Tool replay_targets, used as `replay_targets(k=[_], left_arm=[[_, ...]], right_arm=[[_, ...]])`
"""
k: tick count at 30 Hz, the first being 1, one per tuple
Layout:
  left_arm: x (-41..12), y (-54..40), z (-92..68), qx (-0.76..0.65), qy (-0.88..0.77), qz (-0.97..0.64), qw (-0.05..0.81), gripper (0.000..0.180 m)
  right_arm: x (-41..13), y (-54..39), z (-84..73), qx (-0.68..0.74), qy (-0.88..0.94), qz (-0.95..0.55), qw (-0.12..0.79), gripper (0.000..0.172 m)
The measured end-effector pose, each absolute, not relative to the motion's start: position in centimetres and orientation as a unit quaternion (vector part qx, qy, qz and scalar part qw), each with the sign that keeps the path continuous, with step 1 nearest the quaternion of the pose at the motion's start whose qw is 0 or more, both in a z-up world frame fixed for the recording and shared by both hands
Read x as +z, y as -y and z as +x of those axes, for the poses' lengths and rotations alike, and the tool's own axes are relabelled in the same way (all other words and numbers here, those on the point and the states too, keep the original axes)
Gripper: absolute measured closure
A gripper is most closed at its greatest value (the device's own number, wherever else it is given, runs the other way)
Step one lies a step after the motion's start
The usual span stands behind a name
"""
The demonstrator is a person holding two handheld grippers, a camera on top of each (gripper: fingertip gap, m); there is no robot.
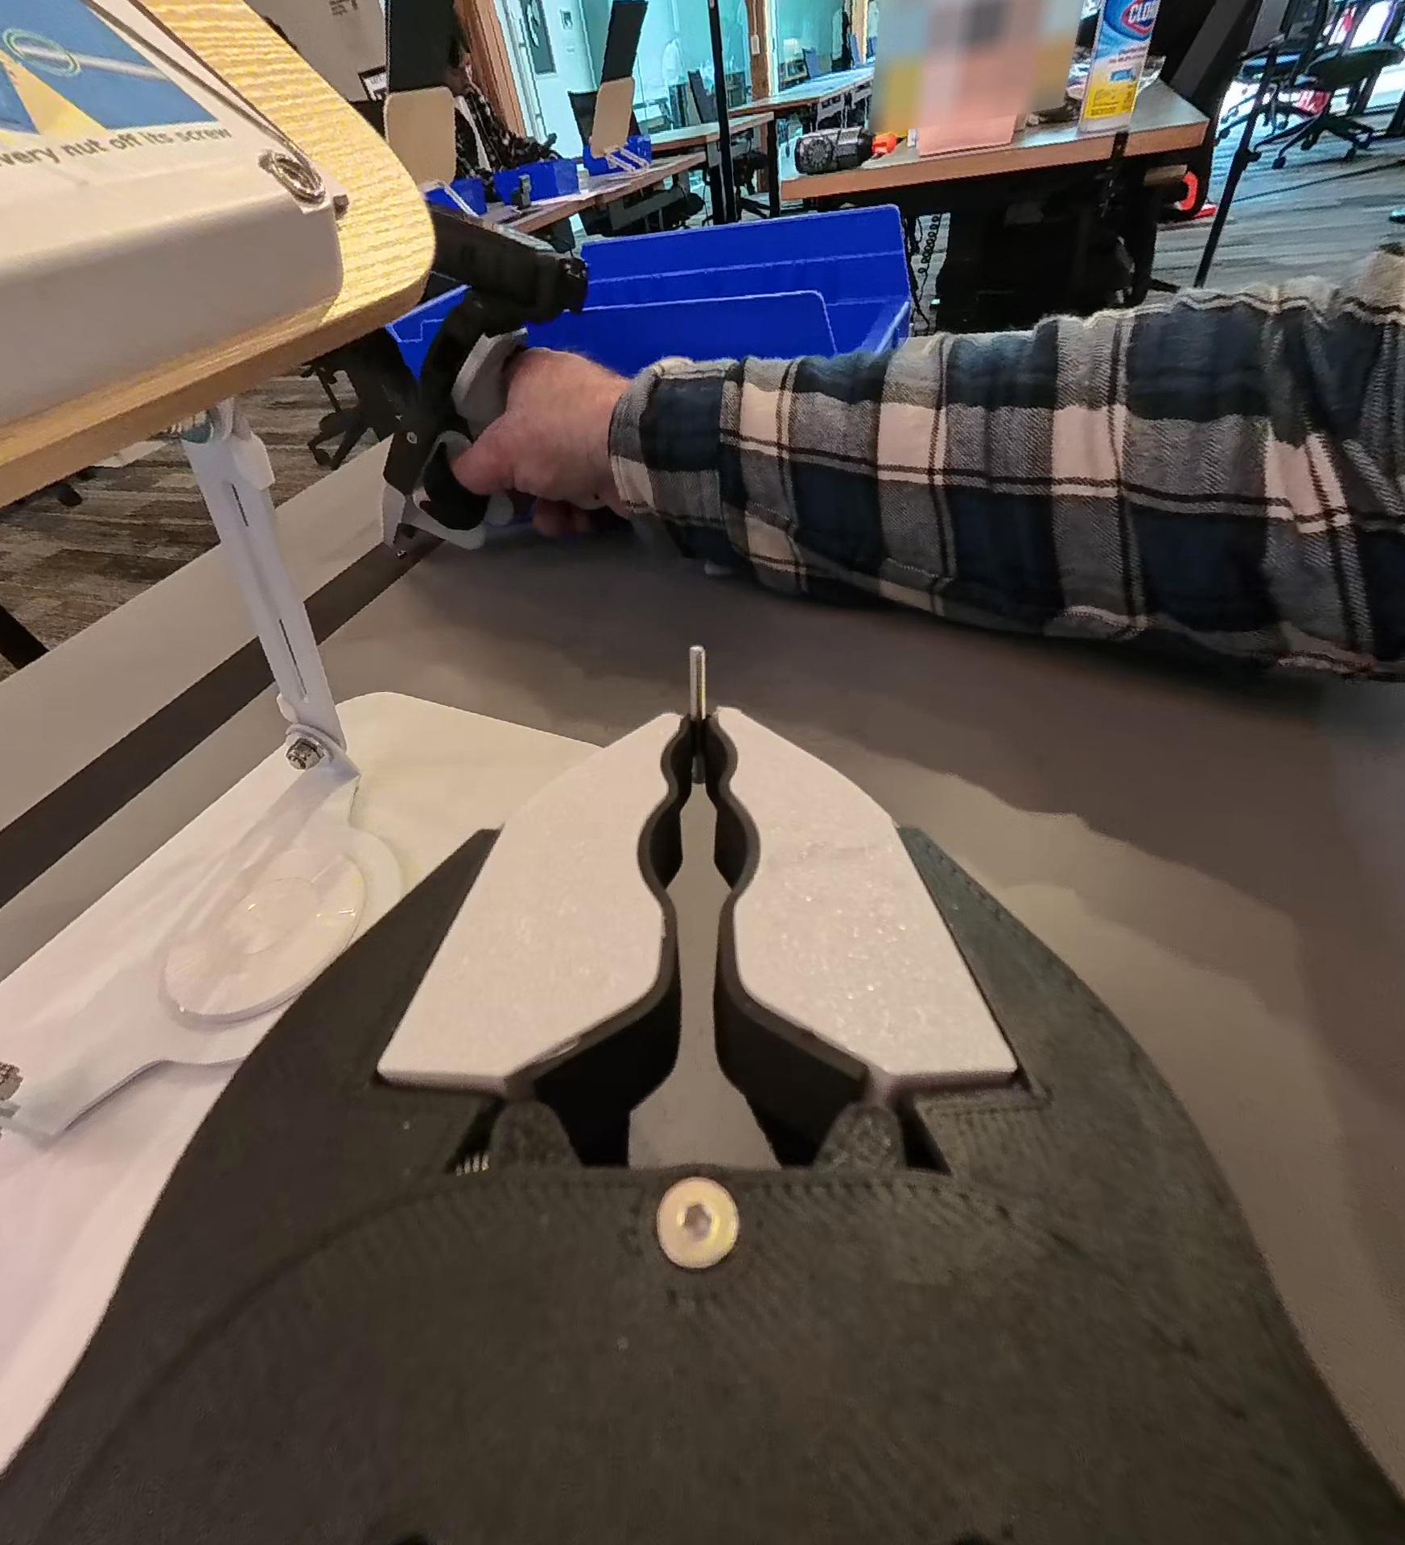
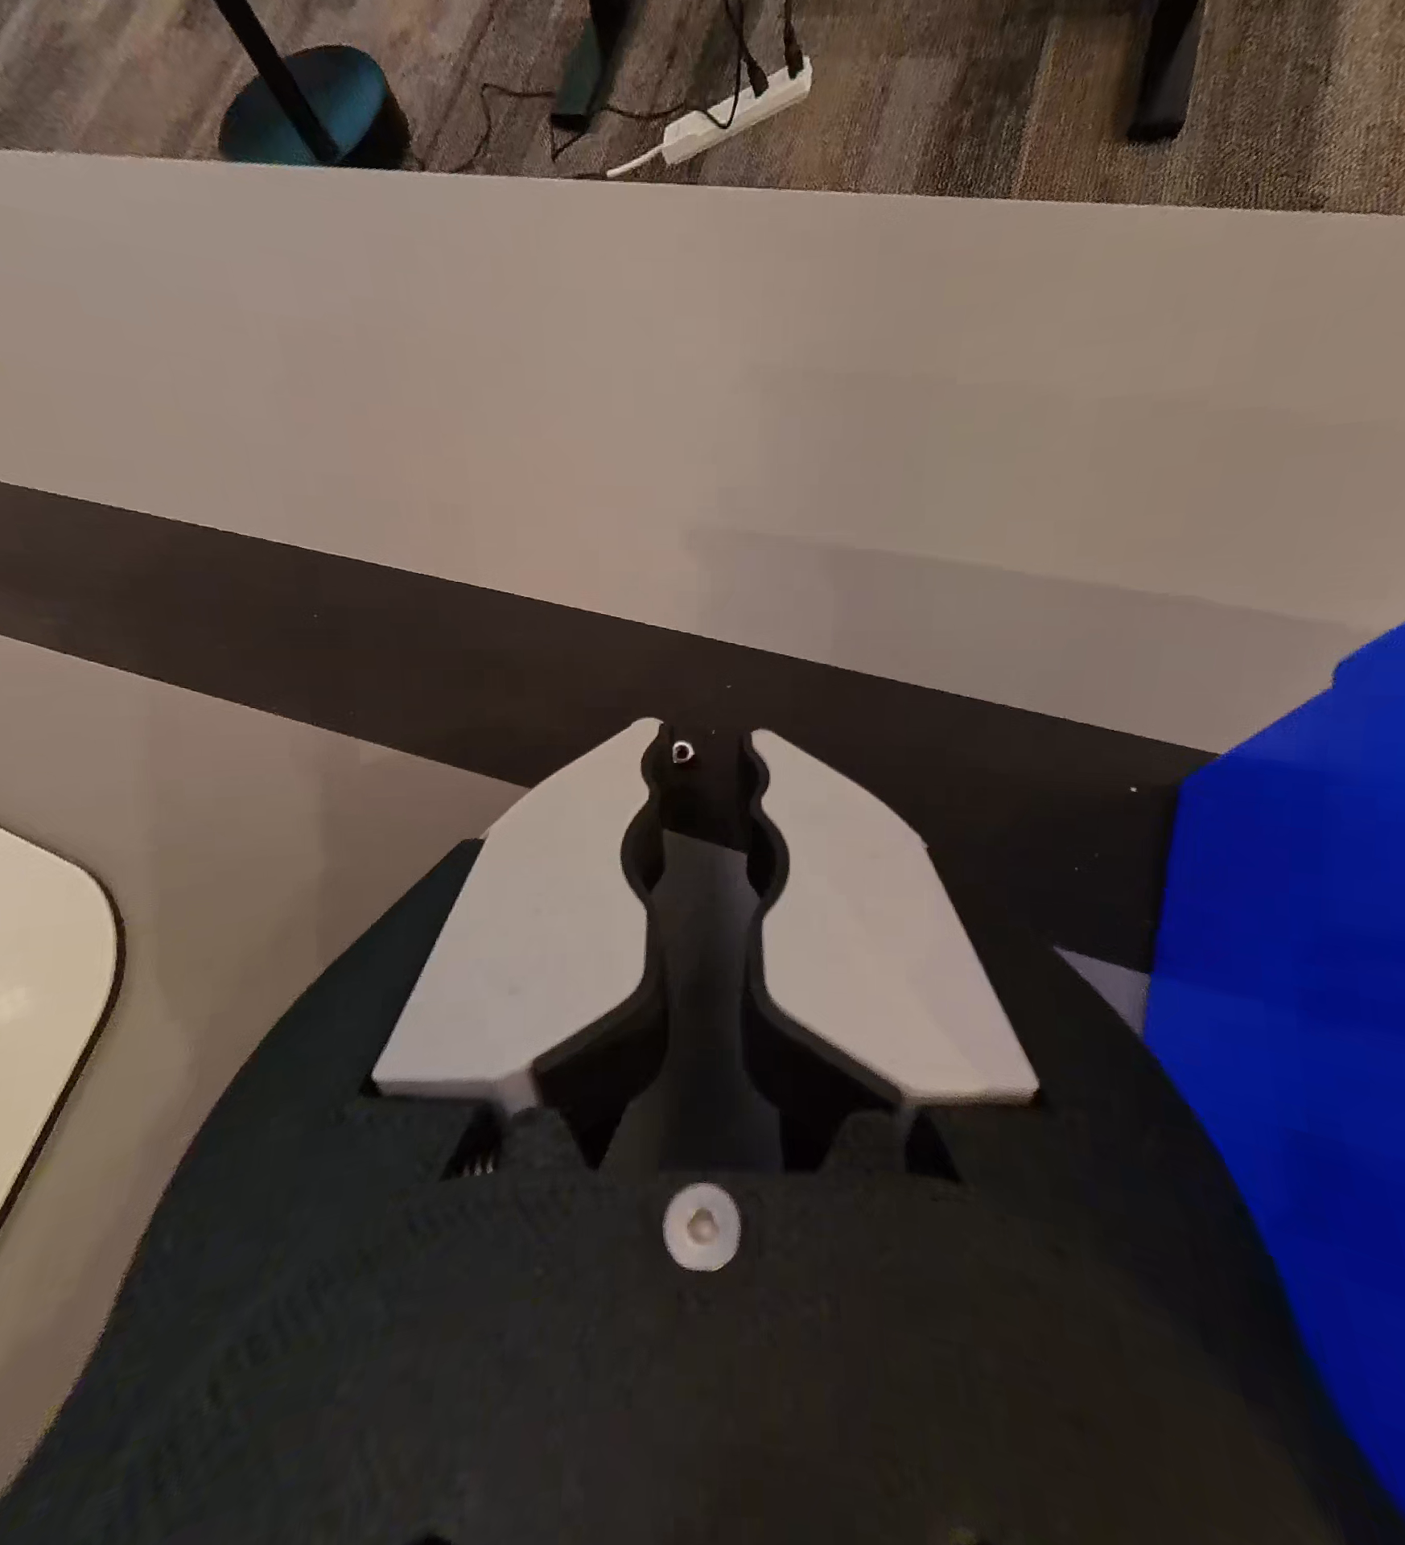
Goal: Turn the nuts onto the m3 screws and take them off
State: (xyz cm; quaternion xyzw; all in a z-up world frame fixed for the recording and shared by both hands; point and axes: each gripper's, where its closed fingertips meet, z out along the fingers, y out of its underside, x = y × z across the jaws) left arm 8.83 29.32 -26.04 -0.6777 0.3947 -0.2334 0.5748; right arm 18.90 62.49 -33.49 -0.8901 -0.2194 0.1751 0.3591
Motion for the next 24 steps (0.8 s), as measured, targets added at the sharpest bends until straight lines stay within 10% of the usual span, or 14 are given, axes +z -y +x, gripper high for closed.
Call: replay_targets(k=[24], left_arm=[[-26.1, -29.21, 8.89, -0.236, -0.397, -0.678, 0.572, 0.179]], right_arm=[[-34.05, -62.09, 17.89, 0.123, 0.298, -0.876, 0.359, 0.172]])
